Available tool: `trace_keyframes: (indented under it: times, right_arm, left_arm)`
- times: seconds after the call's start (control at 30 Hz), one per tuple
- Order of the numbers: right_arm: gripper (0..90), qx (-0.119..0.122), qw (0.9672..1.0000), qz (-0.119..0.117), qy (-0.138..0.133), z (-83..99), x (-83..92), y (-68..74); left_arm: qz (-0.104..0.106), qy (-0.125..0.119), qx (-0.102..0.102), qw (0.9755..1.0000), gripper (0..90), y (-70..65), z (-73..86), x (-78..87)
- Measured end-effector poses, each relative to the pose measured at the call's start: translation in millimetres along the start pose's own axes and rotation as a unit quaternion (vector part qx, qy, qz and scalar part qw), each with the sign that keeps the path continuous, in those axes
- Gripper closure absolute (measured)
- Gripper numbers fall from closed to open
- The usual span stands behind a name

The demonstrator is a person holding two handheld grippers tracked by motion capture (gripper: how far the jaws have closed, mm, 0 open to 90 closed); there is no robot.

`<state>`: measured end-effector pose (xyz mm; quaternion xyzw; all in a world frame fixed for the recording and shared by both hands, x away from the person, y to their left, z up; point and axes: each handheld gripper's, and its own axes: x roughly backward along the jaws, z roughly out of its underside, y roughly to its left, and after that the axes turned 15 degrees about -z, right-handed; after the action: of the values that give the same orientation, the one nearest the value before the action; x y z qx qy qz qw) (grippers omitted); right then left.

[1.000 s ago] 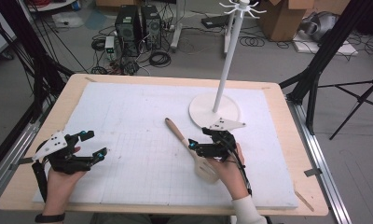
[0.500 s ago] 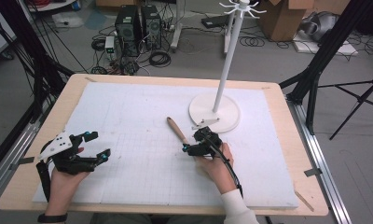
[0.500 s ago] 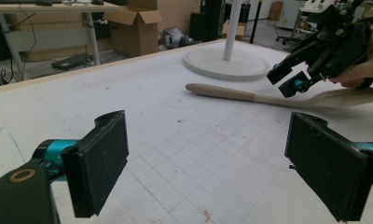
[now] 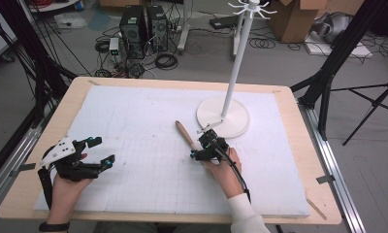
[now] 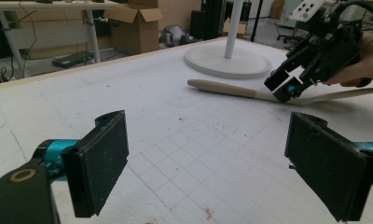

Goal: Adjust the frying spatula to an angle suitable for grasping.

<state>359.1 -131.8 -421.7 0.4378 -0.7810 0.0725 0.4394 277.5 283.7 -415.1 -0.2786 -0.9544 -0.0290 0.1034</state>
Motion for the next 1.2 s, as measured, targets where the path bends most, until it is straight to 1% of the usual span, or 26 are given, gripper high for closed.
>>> trace_keyframes:
  times: [0.03,0.13,0.17,0.23,0.27,0.33,0.37,0.43,0.47,0.5,0.53,0.57,0.6,0.67,0.73,0.77,0.8,0.83,0.87,0.9,0.97,1.0,1.03,1.1,1.17,1.2]
  right_arm:
    - [46.4,0.000,1.0000,0.001,-0.004,-1.0,1.5,-0.5]
    - [46.4,-0.003,1.0000,-0.002,-0.005,-2.6,3.2,-1.6]
    - [47.4,-0.001,1.0000,-0.002,0.000,-4.1,3.5,-2.4]
    - [48.2,0.000,1.0000,-0.002,0.000,-4.3,3.7,-2.4]
    - [48.6,-0.002,1.0000,-0.007,0.004,-4.6,2.1,-3.8]
    - [49.2,-0.003,0.9999,-0.009,0.013,-5.6,0.7,-6.1]
    - [49.2,-0.003,0.9999,-0.009,0.013,-5.6,0.7,-6.1]
    - [51.0,-0.007,0.9998,-0.013,0.011,-6.7,0.4,-7.9]
    - [53.6,-0.011,0.9996,-0.019,0.015,-7.4,0.2,-9.2]
    - [53.6,-0.011,0.9996,-0.019,0.015,-7.4,0.2,-9.2]
    - [57.4,-0.012,0.9994,-0.023,0.024,-7.6,-1.4,-10.7]
    - [57.4,-0.012,0.9994,-0.023,0.024,-7.6,-1.4,-10.7]
    - [58.2,-0.016,0.9990,-0.028,0.029,-7.7,-2.8,-12.0]
    - [58.4,-0.017,0.9990,-0.029,0.029,-8.4,-3.2,-11.6]
    - [59.5,-0.007,0.9992,-0.022,0.034,-8.8,-4.6,-9.0]
    - [59.5,-0.007,0.9992,-0.022,0.034,-8.8,-4.6,-9.0]
    - [63.0,0.012,0.9989,-0.010,0.044,-9.1,-6.2,-4.4]
    - [63.0,0.012,0.9989,-0.010,0.044,-9.1,-6.2,-4.4]
    - [70.1,0.036,0.9980,-0.002,0.053,-9.7,-7.5,0.0]
    - [70.6,0.040,0.9977,-0.002,0.055,-9.8,-7.9,1.6]
    - [70.9,0.045,0.9974,0.001,0.057,-9.9,-8.2,2.5]
    - [71.3,0.046,0.9972,0.006,0.059,-9.9,-8.5,4.4]
    - [71.5,0.045,0.9972,0.007,0.059,-10.0,-8.5,4.8]
    - [72.7,0.051,0.9970,0.008,0.058,-9.8,-8.6,4.7]
    - [74.6,0.048,0.9972,0.008,0.057,-9.3,-8.3,6.0]
    - [76.4,0.053,0.9969,0.008,0.058,-9.1,-8.2,6.6]
  left_arm:
    - [0.000,0.002,0.000,1.0000,13.9,-0.1,0.3,-0.3]
    - [0.000,0.002,-0.001,1.0000,14.0,-0.9,0.3,-0.5]
    - [0.000,0.002,-0.002,1.0000,13.9,-1.5,-0.3,-0.2]
    - [0.000,0.002,-0.002,1.0000,14.0,-1.7,-0.6,0.0]
    - [-0.001,0.002,-0.002,1.0000,14.0,-1.7,-0.5,0.1]
    - [-0.001,0.001,-0.002,1.0000,14.0,-1.6,-0.1,0.0]
    - [-0.001,0.001,-0.002,1.0000,14.0,-1.6,-0.1,0.0]
    - [0.000,0.003,-0.003,1.0000,14.0,-1.3,0.2,-0.4]
    - [0.000,0.005,-0.004,1.0000,14.1,-1.7,0.6,-0.8]
    - [0.000,0.005,-0.004,1.0000,14.1,-1.7,0.6,-0.8]
    - [0.000,0.006,-0.003,1.0000,14.1,-2.5,0.9,-1.4]
    - [0.000,0.006,-0.003,1.0000,14.1,-2.5,0.9,-1.4]
    - [0.000,0.008,-0.006,1.0000,14.1,-2.4,1.0,-1.6]
    - [0.000,0.012,-0.007,0.9999,14.1,-2.4,1.4,-1.8]
    - [0.000,0.012,-0.006,0.9999,14.1,-2.5,1.3,-1.8]
    - [0.000,0.012,-0.006,0.9999,14.1,-2.5,1.3,-1.8]
    - [0.000,0.013,-0.007,0.9999,14.1,-2.7,1.3,-1.9]
    - [0.000,0.013,-0.007,0.9999,14.1,-2.7,1.3,-1.9]
    - [0.000,0.012,-0.008,0.9999,14.1,-3.2,1.3,-2.4]
    - [0.000,0.012,-0.009,0.9999,14.1,-3.4,1.3,-2.5]
    - [0.001,0.013,-0.009,0.9999,14.1,-3.6,1.3,-2.6]
    - [0.001,0.014,-0.009,0.9999,14.1,-3.7,1.3,-2.7]
    - [0.001,0.014,-0.009,0.9999,14.1,-3.6,1.4,-2.7]
    - [0.001,0.014,-0.009,0.9999,14.1,-3.6,1.4,-2.8]
    - [0.001,0.015,-0.010,0.9998,14.1,-3.3,1.4,-2.4]
    - [0.000,0.014,-0.009,0.9999,14.1,-3.3,1.4,-2.2]
